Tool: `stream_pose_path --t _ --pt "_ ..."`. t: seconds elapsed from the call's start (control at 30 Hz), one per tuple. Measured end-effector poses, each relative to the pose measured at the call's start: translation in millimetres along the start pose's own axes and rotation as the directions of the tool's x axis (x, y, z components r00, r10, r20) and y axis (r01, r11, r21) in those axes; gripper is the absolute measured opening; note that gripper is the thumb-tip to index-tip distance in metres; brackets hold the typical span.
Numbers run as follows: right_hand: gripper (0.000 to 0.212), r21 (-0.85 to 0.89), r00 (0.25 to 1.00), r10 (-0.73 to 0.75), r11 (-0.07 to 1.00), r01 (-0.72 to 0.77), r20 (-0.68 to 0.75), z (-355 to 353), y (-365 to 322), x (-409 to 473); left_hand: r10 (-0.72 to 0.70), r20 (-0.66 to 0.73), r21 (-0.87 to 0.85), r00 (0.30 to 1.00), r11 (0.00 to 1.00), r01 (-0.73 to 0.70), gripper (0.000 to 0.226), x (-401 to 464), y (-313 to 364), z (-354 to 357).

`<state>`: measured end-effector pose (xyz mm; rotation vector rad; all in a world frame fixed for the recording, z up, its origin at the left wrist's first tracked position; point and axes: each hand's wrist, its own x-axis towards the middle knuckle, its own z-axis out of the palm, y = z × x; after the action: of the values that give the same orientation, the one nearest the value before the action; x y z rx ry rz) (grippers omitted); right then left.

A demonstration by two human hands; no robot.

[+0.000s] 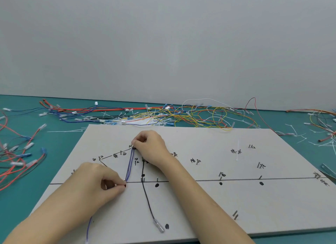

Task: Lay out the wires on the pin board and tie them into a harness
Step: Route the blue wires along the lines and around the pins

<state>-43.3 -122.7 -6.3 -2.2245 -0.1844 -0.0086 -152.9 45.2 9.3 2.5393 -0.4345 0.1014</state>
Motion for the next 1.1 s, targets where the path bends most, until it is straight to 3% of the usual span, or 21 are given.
stream_pose_path --t 0.2,0.37,0.43,0.57,0.83,1.1 --pt "0.014 -0.002 1.000 -0.007 1.000 0.007 0.008 -1 0 -1 -0.082 0.099 0.034 0.992 0.996 0.079 0.015 2 -30 -29" --pt "0.016 -0.010 1.000 -0.006 1.000 0.007 0.007 0 -2 -2 -0.182 0.023 0.008 0.983 0.983 0.182 0.016 1 -65 -50" --pt "0.016 -0.011 1.000 -0.003 1.000 0.003 0.004 0 -2 -1 -0.181 -0.036 -0.041 0.983 0.983 0.179 0.032 0 -78 -55" --pt "0.015 -0.010 1.000 0.003 1.000 -0.003 0.007 -1 -2 -1 -0.171 -0.088 -0.015 0.981 0.985 0.171 0.013 7 -79 -47" --pt "0.016 -0.008 1.000 0.003 1.000 -0.003 0.001 -1 -2 -2 -0.213 -0.091 0.001 0.973 0.977 0.214 0.028 21 -71 -28" --pt "0.016 -0.026 1.000 -0.008 1.000 0.008 0.000 0 0 -3 -0.230 -0.172 0.038 0.958 0.970 0.239 0.025 21 -68 -24"
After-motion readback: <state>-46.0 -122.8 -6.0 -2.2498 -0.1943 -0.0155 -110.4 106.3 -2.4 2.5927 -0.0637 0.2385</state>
